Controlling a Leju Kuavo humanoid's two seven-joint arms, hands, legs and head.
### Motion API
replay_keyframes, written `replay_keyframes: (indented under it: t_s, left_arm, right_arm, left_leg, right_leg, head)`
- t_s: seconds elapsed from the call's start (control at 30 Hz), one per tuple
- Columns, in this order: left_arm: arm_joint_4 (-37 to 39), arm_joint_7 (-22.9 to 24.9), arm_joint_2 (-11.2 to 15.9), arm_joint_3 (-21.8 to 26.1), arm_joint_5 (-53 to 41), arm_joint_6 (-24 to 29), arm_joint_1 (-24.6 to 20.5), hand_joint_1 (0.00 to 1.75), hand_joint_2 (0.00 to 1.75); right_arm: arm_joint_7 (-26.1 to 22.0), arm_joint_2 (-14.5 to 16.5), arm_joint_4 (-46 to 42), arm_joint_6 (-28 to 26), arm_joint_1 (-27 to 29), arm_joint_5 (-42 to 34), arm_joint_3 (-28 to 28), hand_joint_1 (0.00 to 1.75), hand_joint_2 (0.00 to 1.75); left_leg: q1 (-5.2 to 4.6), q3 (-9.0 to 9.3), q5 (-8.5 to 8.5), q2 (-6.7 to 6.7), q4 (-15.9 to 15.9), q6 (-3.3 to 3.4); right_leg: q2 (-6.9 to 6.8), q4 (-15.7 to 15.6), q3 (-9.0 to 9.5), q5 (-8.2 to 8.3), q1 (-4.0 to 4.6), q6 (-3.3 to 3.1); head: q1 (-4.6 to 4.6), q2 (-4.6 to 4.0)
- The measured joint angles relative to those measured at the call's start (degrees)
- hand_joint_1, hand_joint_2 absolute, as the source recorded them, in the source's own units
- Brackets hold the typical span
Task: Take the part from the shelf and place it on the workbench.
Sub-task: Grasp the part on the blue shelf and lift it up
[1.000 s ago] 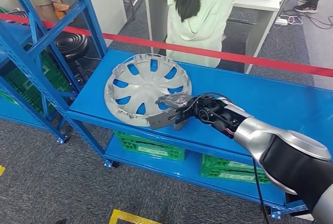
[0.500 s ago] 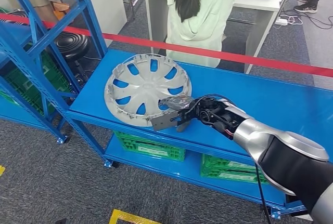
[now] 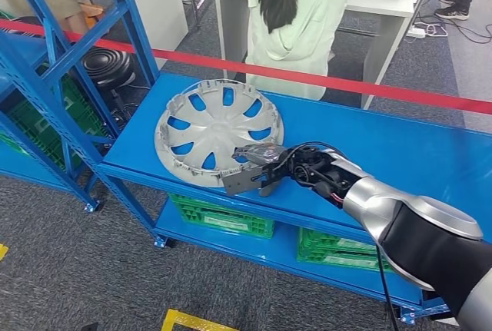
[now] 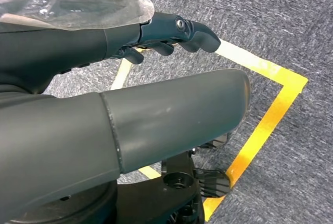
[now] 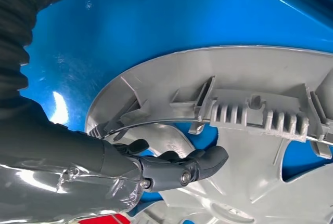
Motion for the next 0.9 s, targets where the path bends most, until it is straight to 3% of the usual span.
replay_keyframes:
  t_s: [0.33,0.37,0.47,0.5,0.9]
  left_arm:
    - [0.0,-0.07,0.0,0.0,-0.17,0.0,0.0,0.0,0.0]
    - [0.0,-0.07,0.0,0.0,-0.17,0.0,0.0,0.0,0.0]
    - [0.0,-0.08,0.0,0.0,-0.17,0.0,0.0,0.0,0.0]
    - [0.0,-0.08,0.0,0.0,-0.17,0.01,0.0,0.0,0.0]
    - [0.0,-0.67,0.0,0.0,0.33,0.2,0.0,0.0,0.0]
  right_arm:
    - [-0.62,0.18,0.5,-0.16,0.22,-0.04,-0.49,0.0,1.75]
    - [-0.64,0.22,0.55,-0.18,0.23,-0.04,-0.52,0.31,1.75]
    - [-0.82,0.31,0.71,-0.27,0.29,-0.01,-0.65,1.61,1.75]
    - [-0.91,0.35,0.77,-0.33,0.33,0.01,-0.71,1.75,1.75]
    - [-0.76,0.59,1.24,2.36,0.62,0.95,-0.78,1.75,1.75]
  left_leg:
    - [0.0,0.02,0.0,0.0,0.0,0.0]
    - [0.0,0.03,0.0,0.0,0.0,0.0]
    - [0.0,0.03,0.0,0.0,0.0,0.0]
    - [0.0,0.03,0.0,0.0,0.0,0.0]
    - [0.0,0.08,0.0,0.0,0.0,0.0]
  right_leg:
    - [0.0,0.0,0.02,0.0,0.0,0.0]
    - [0.0,0.0,0.02,0.0,0.0,0.0]
    - [0.0,0.0,0.03,0.0,0.0,0.0]
    - [0.0,0.0,0.03,0.0,0.0,0.0]
    - [0.0,0.0,0.06,-0.01,0.0,0.0]
  head:
    - [0.0,0.0]
    - [0.0,0.0]
    - [0.0,0.0]
    - [0.01,0.0]
    - [-0.03,0.0]
